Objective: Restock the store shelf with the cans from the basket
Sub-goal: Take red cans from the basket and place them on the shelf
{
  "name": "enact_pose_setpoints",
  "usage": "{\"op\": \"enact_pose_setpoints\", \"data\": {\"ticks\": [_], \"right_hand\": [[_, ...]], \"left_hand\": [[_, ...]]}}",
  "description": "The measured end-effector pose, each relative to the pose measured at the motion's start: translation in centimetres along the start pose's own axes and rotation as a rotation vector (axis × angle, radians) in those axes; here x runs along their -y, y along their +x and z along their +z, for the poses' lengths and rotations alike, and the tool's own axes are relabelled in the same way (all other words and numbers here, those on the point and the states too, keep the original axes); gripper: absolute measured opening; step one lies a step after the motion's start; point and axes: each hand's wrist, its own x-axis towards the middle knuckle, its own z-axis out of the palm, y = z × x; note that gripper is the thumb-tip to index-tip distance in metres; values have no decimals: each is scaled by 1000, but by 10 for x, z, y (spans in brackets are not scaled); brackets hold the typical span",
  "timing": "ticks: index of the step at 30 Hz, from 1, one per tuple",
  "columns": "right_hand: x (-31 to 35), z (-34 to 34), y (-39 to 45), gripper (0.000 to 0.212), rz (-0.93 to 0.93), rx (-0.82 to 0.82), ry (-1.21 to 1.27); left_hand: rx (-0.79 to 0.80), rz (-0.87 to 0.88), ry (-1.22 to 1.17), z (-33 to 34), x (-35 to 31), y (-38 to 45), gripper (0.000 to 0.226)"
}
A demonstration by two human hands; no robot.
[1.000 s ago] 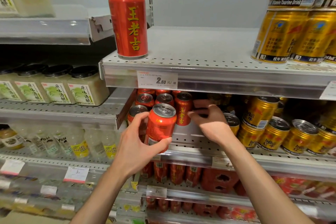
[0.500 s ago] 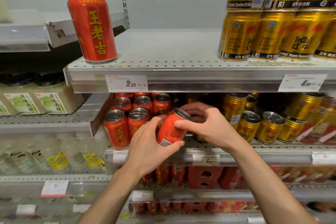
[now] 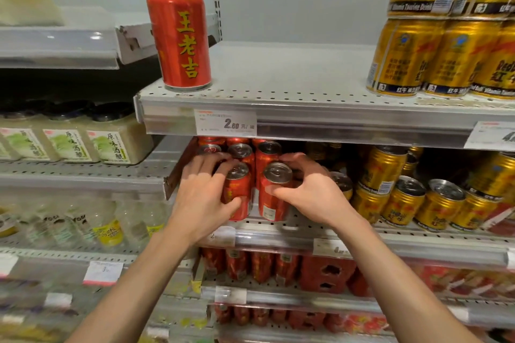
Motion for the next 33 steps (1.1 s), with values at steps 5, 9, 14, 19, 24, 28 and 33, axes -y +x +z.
{"op": "enact_pose_setpoints", "data": {"ticks": [5, 9, 14, 19, 24, 28, 33], "right_hand": [[-2, 12, 6, 76, 68, 21, 50], [-4, 16, 1, 92, 89, 34, -17], [-6, 31, -5, 88, 180, 22, 48], [-4, 31, -11, 88, 147, 70, 44], [2, 19, -9, 62, 165, -22, 204], [2, 11, 24, 45, 228, -160, 202], [-2, 19, 58, 52, 284, -34, 225]], "left_hand": [[101, 32, 7, -1, 8, 8, 84], [141, 63, 25, -1, 10, 12, 80], [162, 95, 58, 1, 13, 13, 74], [152, 97, 72, 3, 15, 11, 72], [143, 70, 84, 0, 11, 12, 86], [75, 44, 138, 3, 0, 12, 98], [70, 19, 176, 10, -11, 18, 107]]}}
